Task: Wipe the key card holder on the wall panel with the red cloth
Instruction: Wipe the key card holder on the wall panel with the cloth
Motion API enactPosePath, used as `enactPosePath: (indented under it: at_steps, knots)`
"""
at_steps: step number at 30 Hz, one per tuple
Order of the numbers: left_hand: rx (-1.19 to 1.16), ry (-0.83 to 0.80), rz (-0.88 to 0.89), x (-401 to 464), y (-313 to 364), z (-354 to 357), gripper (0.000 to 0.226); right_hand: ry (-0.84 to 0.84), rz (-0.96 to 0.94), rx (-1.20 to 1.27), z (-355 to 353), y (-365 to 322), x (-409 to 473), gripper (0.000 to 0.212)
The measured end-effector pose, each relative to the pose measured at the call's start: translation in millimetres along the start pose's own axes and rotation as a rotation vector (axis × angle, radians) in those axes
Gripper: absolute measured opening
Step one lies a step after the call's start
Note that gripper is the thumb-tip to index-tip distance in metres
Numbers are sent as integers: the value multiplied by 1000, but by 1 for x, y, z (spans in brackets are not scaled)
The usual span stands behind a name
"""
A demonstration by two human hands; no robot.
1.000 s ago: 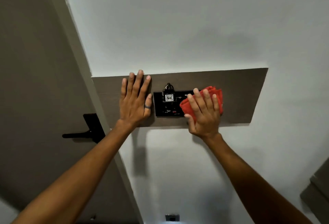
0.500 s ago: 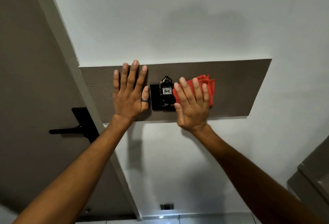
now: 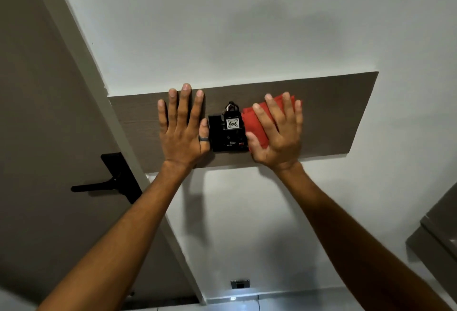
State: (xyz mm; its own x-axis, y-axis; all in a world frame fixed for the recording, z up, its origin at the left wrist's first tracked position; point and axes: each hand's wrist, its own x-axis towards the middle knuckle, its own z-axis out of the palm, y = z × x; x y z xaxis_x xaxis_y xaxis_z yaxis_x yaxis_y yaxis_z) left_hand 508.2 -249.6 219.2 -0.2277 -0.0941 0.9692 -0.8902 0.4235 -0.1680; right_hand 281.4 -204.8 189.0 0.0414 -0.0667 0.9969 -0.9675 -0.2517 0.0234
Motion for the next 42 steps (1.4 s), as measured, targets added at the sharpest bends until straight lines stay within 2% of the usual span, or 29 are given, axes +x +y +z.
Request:
enactPosePath:
  at_steps: [2, 6, 7, 10, 11, 14, 15, 19, 20, 22, 23, 27, 32, 38, 42]
  knots:
    - [2, 7, 1, 1, -1, 1, 59, 12, 96, 32, 3, -17, -3, 59]
    - [6, 10, -12, -1, -1, 2, 58, -19, -160, -6, -8, 6, -1, 52]
    - [10, 14, -9, -1, 0, 1, 58, -14, -137, -7, -6, 5, 2, 51]
    - [21, 14, -11, 0, 0, 2, 57, 36, 158, 56, 2, -29, 8, 49]
    - [14, 13, -13, 0, -1, 2, 57, 32, 160, 77, 2, -33, 4, 48]
    - [24, 20, -10, 1, -2, 1, 58, -8, -127, 73, -9, 0, 2, 48]
    - [21, 21, -6, 1, -2, 1, 58, -9, -142, 49, -12, 9, 1, 48]
    - [26, 12, -2, 2, 1, -2, 58, 64, 274, 77, 0, -36, 7, 46]
    - [14, 6, -6, 2, 0, -2, 59, 48, 244, 102, 0, -39, 9, 47]
    - [6, 7, 6, 0, -1, -1, 59, 11, 25, 109, -4, -20, 16, 48]
    - [14, 8, 11, 0, -1, -1, 60, 10, -25, 96, -6, -8, 18, 47]
    - [19, 1, -1, 0, 1, -2, 61, 13, 251, 61, -2, -31, 7, 50]
    - [2, -15, 1, 1, 0, -2, 60, -44, -54, 57, -16, -10, -19, 47]
    - [6, -47, -10, 0, 1, -3, 59, 19, 149, 75, 1, -30, 26, 48]
    - [5, -51, -20, 1, 1, -3, 60, -29, -13, 56, -9, -15, -11, 49]
